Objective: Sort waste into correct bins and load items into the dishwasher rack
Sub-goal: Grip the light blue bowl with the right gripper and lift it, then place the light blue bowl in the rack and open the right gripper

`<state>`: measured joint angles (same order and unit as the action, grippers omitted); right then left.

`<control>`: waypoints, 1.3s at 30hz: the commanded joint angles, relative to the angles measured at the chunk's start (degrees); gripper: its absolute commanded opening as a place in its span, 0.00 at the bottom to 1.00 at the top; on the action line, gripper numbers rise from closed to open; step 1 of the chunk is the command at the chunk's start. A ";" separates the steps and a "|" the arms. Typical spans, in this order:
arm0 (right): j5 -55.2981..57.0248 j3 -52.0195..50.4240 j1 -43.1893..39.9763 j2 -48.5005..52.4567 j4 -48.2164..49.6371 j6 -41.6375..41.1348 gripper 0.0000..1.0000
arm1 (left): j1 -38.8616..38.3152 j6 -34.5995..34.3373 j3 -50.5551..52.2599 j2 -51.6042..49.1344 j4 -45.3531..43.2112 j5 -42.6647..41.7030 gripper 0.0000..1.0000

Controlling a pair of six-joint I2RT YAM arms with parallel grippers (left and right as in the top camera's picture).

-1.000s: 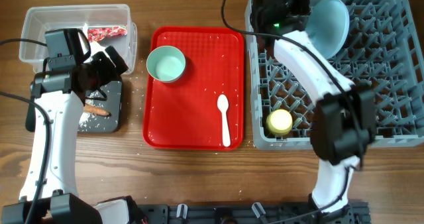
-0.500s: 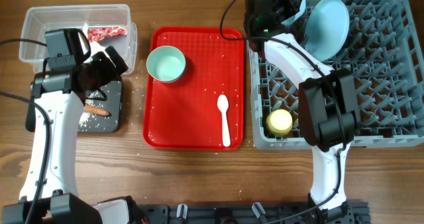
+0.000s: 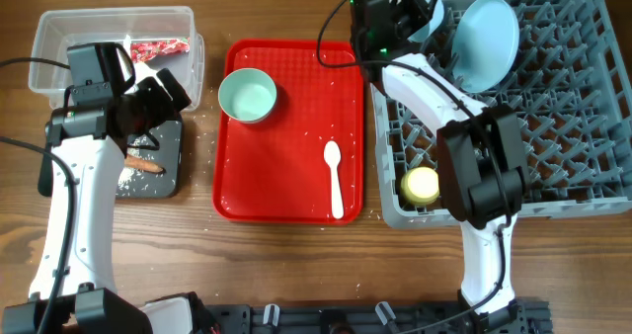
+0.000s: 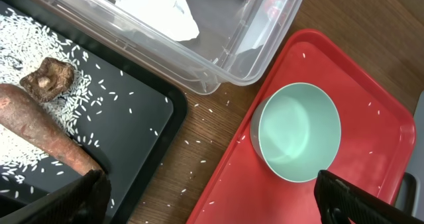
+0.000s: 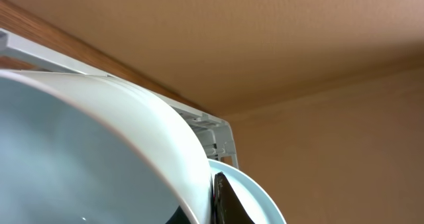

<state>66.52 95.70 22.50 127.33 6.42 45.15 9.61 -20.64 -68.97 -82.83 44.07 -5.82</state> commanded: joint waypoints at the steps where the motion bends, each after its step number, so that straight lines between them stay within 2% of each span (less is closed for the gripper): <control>1: 0.52 0.28 0.59 0.87 -0.04 0.42 0.24 | 0.31 0.33 -0.42 0.22 -0.09 0.15 1.00; 5: 0.50 0.28 0.59 0.87 -0.02 1.68 0.39 | 0.31 0.33 -0.42 0.22 -0.09 0.15 1.00; 14: 0.28 0.28 1.86 0.87 -0.02 1.60 0.40 | 0.31 0.33 -0.42 0.22 -0.11 0.15 1.00; 22: -2.14 0.28 5.31 0.87 -0.02 1.20 0.48 | 0.31 0.33 -0.42 0.22 -0.09 0.15 1.00; 27: -2.47 0.28 6.27 0.87 0.07 0.20 0.50 | 0.31 0.33 -0.42 0.20 -0.09 0.15 1.00; 30: -2.27 0.28 6.86 -0.46 0.81 -8.11 0.52 | 0.31 0.33 -0.42 0.22 -0.09 0.15 1.00; 32: -6.80 0.28 7.41 -3.63 -1.14 -15.39 0.52 | 0.31 0.33 -0.42 0.20 -0.09 0.15 1.00; 34: -13.42 0.28 7.72 -7.69 -4.39 -22.47 0.59 | 0.31 0.33 -0.42 0.22 -0.09 0.15 1.00; 36: -26.14 0.28 7.48 -14.12 -10.82 -34.27 0.77 | 0.31 0.33 -0.42 0.20 -0.09 0.15 1.00; 37: -32.46 0.28 6.80 -17.33 -13.62 -41.33 0.81 | 0.31 0.33 -0.42 0.22 -0.09 0.15 1.00; 39: -38.58 0.28 4.90 -22.99 -19.85 -55.91 0.82 | 0.31 0.33 -0.42 0.20 -0.11 0.15 1.00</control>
<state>44.53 95.29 29.65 116.11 -8.25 15.86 9.61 -20.64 -68.97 -82.83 44.07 -5.82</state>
